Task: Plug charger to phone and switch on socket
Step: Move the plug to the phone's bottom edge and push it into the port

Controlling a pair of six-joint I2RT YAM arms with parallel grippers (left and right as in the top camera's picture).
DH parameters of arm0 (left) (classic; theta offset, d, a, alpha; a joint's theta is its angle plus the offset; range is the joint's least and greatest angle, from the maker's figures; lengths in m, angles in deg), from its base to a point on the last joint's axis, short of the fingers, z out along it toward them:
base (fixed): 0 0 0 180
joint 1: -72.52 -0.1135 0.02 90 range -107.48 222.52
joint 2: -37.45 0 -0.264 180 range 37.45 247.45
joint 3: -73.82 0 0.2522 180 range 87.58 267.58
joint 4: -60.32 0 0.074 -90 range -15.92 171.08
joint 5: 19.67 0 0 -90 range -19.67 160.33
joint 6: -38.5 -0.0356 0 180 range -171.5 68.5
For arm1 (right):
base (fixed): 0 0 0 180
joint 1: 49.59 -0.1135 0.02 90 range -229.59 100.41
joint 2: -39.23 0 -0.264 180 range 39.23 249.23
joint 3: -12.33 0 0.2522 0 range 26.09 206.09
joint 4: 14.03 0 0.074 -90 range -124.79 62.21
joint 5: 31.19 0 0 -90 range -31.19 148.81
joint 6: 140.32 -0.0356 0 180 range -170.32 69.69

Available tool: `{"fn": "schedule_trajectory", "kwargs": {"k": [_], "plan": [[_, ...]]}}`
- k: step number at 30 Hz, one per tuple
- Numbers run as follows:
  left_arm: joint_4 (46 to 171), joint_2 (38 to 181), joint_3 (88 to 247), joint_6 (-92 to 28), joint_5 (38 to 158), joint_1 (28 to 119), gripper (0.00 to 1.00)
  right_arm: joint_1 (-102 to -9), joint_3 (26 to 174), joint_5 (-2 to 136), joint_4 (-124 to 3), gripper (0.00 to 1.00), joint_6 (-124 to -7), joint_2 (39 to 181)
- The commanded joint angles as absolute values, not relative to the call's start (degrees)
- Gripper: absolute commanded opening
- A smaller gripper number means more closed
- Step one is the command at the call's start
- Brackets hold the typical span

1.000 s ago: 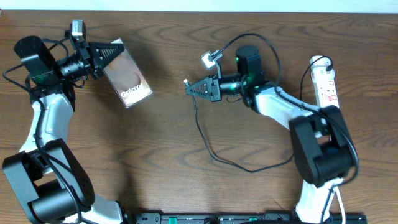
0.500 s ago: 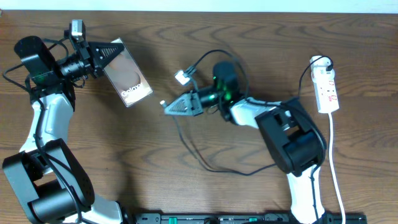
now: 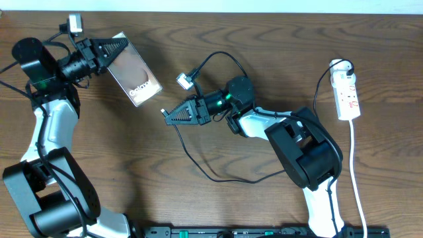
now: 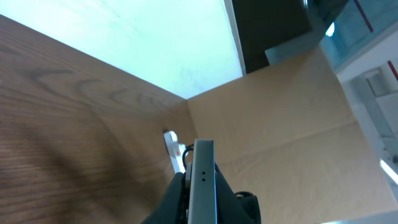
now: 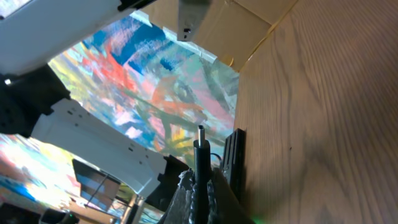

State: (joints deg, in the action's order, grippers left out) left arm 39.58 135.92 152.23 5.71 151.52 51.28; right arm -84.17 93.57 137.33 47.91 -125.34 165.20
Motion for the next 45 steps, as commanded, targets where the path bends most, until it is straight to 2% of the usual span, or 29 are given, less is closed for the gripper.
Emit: {"fn": "schedule_trajectory", "kwargs": {"k": [1, 10, 30, 45], "plan": [[39.04, 134.68, 153.45, 8.80, 149.31, 51.74, 0.07, -84.52, 93.84, 134.20, 48.48, 0.01, -129.14, 164.83], [38.60, 134.70, 153.45, 8.75, 145.77, 55.26, 0.08, -84.50, 93.84, 130.90, 56.74, 0.01, -134.52, 164.83], [37.94, 134.70, 153.45, 7.00, 152.33, 55.37, 0.07, -83.74, 93.84, 130.75, 57.75, 0.01, -132.92, 164.83], [37.94, 134.70, 153.45, 7.00, 152.40, 56.26, 0.07, -83.69, 93.84, 128.76, 57.75, 0.01, -132.27, 164.83]]}}
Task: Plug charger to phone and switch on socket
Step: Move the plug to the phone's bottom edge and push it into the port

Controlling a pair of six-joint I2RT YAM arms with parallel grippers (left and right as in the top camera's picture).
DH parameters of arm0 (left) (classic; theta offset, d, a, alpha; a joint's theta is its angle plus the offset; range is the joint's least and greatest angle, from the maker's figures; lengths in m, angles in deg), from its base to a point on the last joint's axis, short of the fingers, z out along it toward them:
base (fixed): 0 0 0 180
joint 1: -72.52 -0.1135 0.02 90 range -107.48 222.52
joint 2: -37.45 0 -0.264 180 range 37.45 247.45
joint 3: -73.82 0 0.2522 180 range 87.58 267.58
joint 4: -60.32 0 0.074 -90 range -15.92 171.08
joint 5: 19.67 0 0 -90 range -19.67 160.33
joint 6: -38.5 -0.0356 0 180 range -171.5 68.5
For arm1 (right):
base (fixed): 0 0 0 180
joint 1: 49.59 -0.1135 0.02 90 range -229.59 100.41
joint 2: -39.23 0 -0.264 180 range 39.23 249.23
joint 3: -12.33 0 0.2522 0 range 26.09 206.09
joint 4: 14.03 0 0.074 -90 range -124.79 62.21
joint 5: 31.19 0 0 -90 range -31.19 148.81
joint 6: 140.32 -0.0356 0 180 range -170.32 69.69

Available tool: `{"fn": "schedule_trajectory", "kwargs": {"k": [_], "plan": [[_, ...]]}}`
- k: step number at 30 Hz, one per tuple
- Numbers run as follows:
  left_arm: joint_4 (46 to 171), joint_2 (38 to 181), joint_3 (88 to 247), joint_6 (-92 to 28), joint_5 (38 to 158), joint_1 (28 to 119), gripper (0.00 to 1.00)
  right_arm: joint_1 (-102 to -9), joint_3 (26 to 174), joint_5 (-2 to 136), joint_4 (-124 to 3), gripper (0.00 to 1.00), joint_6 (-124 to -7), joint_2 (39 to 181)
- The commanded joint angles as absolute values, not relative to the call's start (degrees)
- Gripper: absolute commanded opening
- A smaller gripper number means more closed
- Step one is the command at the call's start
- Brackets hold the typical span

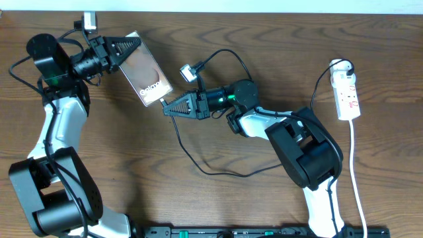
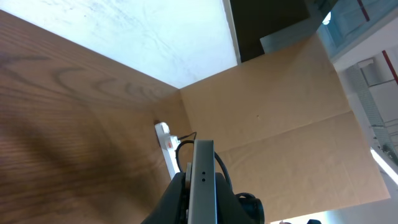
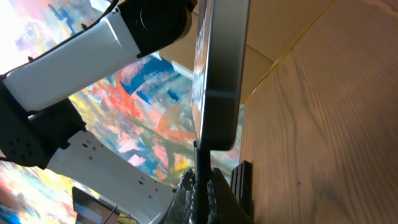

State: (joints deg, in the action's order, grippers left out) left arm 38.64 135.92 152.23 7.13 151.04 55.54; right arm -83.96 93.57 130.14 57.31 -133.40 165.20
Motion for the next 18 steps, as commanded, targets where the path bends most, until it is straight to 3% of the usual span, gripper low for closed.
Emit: {"fn": "schedule_trajectory", "kwargs": {"k": [1, 18], "plan": [[37.94, 134.70, 153.45, 6.96, 152.37, 56.46, 0.08, -83.69, 93.84, 128.78, 57.75, 0.01, -132.29, 164.83], [37.99, 134.70, 153.45, 5.25, 156.64, 57.36, 0.07, -83.72, 93.84, 127.71, 57.73, 0.01, -132.31, 164.83]]}}
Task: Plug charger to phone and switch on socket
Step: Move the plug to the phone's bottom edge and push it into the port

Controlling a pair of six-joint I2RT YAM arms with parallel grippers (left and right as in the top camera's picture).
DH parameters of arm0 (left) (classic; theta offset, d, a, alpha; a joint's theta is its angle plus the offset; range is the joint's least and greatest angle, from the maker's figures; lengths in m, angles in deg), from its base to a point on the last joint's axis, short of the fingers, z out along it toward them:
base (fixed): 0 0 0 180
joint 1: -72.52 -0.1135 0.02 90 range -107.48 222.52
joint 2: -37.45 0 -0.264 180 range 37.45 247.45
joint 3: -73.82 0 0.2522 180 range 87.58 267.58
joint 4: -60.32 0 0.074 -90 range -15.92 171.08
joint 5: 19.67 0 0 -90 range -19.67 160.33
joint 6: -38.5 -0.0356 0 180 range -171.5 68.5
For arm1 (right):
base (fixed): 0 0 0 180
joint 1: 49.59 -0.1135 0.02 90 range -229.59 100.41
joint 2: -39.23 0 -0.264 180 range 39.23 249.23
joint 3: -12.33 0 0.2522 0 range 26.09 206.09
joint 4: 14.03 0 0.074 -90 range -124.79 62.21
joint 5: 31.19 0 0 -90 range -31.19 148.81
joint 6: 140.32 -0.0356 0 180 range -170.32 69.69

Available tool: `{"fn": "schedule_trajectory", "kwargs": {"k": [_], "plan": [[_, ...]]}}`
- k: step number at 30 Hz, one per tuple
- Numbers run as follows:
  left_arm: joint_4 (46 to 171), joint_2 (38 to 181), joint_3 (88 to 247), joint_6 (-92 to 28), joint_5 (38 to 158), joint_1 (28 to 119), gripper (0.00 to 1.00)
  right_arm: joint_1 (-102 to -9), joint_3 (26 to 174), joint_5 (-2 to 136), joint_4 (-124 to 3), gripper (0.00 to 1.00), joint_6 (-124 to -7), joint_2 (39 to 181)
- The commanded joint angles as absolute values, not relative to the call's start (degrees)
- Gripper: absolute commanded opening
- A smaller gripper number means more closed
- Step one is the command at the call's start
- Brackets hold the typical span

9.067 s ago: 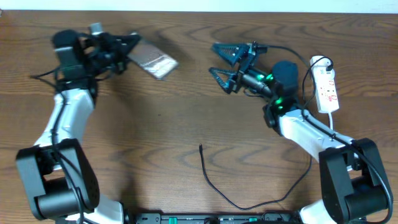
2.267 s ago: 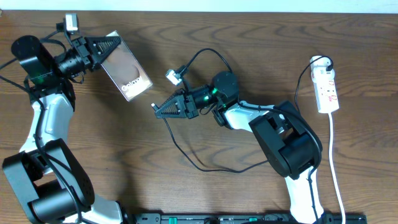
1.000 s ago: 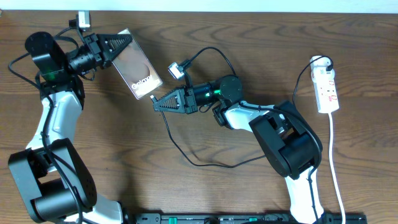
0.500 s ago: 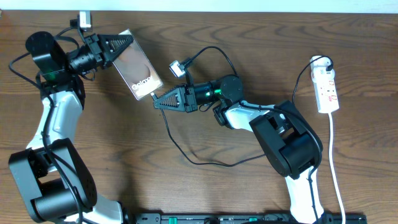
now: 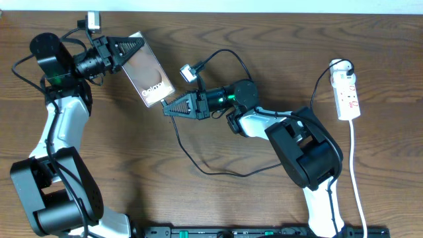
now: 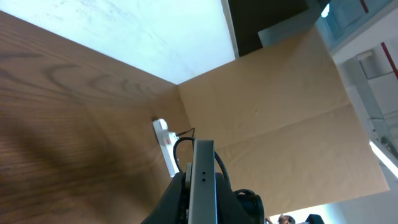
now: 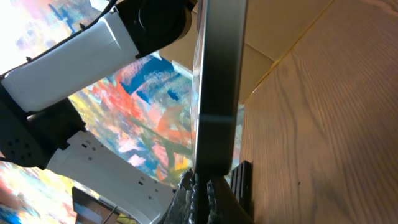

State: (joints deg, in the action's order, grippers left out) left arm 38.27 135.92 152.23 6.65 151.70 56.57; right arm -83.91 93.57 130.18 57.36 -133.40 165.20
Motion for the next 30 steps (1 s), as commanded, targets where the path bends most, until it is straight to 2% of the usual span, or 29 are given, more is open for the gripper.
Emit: {"fn": "schedule_trajectory", "kwargs": {"k": [1, 12, 22, 23, 24, 25, 27, 28, 30], "plan": [[37.97, 134.70, 153.43, 4.66, 157.16, 57.55, 0.07, -83.69, 93.84, 127.40, 57.73, 0.01, -132.33, 164.83], [37.97, 134.70, 153.43, 2.30, 158.30, 59.26, 0.07, -83.72, 93.84, 120.63, 57.71, 0.01, -134.13, 164.83], [37.97, 134.70, 153.43, 2.30, 158.38, 59.26, 0.07, -83.72, 93.84, 120.43, 57.31, 0.01, -134.08, 164.83], [37.97, 134.70, 153.43, 2.30, 158.28, 59.26, 0.07, -83.72, 93.84, 120.45, 56.59, 0.06, -134.08, 164.83], [37.97, 134.70, 153.43, 2.30, 157.99, 59.26, 0.07, -83.69, 93.84, 120.47, 55.52, 0.24, -134.04, 164.83], [37.94, 134.70, 153.43, 2.30, 157.64, 59.26, 0.07, -83.72, 93.84, 120.50, 54.95, 0.43, -134.02, 164.83], [37.97, 134.70, 153.43, 2.30, 156.59, 59.26, 0.07, -83.72, 93.84, 121.24, 53.77, 0.95, -133.05, 164.83], [37.94, 134.70, 153.43, 2.30, 156.20, 59.26, 0.07, -83.72, 93.84, 121.74, 53.77, 0.99, -132.66, 164.83], [37.92, 134.70, 153.43, 2.26, 155.72, 59.15, 0.07, -83.76, 93.84, 122.68, 53.77, 0.99, -132.51, 164.83]]}}
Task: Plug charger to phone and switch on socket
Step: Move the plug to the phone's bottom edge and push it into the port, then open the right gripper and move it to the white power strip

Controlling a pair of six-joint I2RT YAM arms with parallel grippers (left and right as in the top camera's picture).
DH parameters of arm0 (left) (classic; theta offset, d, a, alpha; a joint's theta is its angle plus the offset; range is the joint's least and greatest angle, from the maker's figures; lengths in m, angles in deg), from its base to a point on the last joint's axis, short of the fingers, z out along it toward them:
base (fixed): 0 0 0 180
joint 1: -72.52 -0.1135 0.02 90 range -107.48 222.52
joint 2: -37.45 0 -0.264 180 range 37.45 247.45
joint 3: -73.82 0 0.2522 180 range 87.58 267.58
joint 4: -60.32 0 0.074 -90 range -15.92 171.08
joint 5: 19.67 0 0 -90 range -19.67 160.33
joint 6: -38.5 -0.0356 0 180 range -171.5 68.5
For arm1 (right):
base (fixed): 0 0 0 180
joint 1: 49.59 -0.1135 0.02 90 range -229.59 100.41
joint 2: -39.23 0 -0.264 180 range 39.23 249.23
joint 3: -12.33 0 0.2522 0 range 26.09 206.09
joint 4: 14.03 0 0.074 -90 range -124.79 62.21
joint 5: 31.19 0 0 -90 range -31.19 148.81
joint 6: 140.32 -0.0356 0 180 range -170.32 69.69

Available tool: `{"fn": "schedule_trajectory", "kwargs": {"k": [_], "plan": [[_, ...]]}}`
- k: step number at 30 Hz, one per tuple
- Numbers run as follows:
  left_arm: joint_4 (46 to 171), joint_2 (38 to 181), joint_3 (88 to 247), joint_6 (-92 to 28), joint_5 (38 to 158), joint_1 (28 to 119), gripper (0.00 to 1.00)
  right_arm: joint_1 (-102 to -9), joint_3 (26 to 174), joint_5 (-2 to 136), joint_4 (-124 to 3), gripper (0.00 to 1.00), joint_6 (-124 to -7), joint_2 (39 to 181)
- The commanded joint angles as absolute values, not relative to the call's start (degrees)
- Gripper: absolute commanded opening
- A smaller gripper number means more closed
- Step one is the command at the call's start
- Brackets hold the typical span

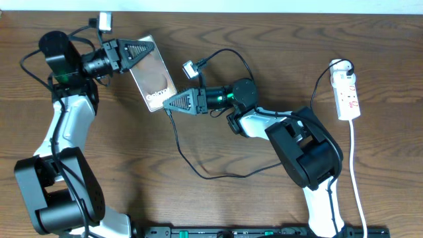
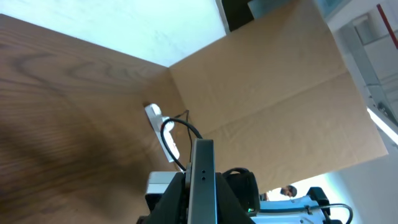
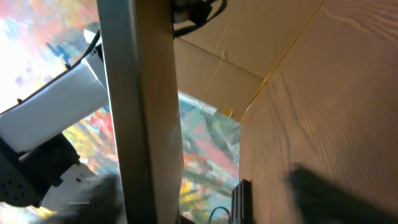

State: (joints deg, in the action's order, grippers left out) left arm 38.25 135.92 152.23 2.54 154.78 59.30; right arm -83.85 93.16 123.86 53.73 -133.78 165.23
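My left gripper is shut on the top end of the phone, which it holds tilted above the table. In the left wrist view the phone's edge stands between the fingers. My right gripper sits at the phone's lower end, shut on the charger plug, with the black cable trailing from its tip. The right wrist view is filled on the left by the phone's edge; the plug tip is hidden there. The white power strip lies at the far right.
The white charger adapter lies behind the right gripper, its cable looping over the right arm. The wooden table stretches below. In the left wrist view the power strip lies far off, with cardboard panels behind it.
The left gripper has carried the phone to the right, closer to the right gripper. The phone's edge now looms much larger in the right wrist view and the plug tip no longer shows.
First the phone was held at the far left and the plug was apart from it, pointing up in the right gripper. Then the phone's lower end stood just above the plug tip. Now the plug end and the phone's bottom edge meet.
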Motion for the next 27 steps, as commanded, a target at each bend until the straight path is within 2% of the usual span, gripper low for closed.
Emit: {"fn": "schedule_trajectory", "kwargs": {"k": [1, 8, 14, 19, 27], "plan": [[37.92, 134.70, 153.43, 2.22, 155.43, 59.02, 0.07, -83.76, 93.84, 123.29, 53.79, 0.99, -132.51, 164.83], [37.94, 134.70, 153.43, 2.11, 156.02, 56.02, 0.08, -83.19, 93.84, 124.56, 53.81, 0.99, -132.55, 164.83], [38.01, 134.70, 153.43, 2.94, 159.17, 49.84, 0.07, -80.39, 93.84, 127.36, 51.78, 0.99, -132.46, 164.83], [38.03, 134.70, 153.38, 5.49, 160.37, 47.17, 0.07, -78.40, 93.84, 129.02, 45.01, 0.99, -130.34, 164.83], [38.01, 134.70, 153.34, 6.02, 160.37, 47.19, 0.07, -78.08, 93.84, 126.16, 24.02, 0.99, -120.92, 164.81]]}}
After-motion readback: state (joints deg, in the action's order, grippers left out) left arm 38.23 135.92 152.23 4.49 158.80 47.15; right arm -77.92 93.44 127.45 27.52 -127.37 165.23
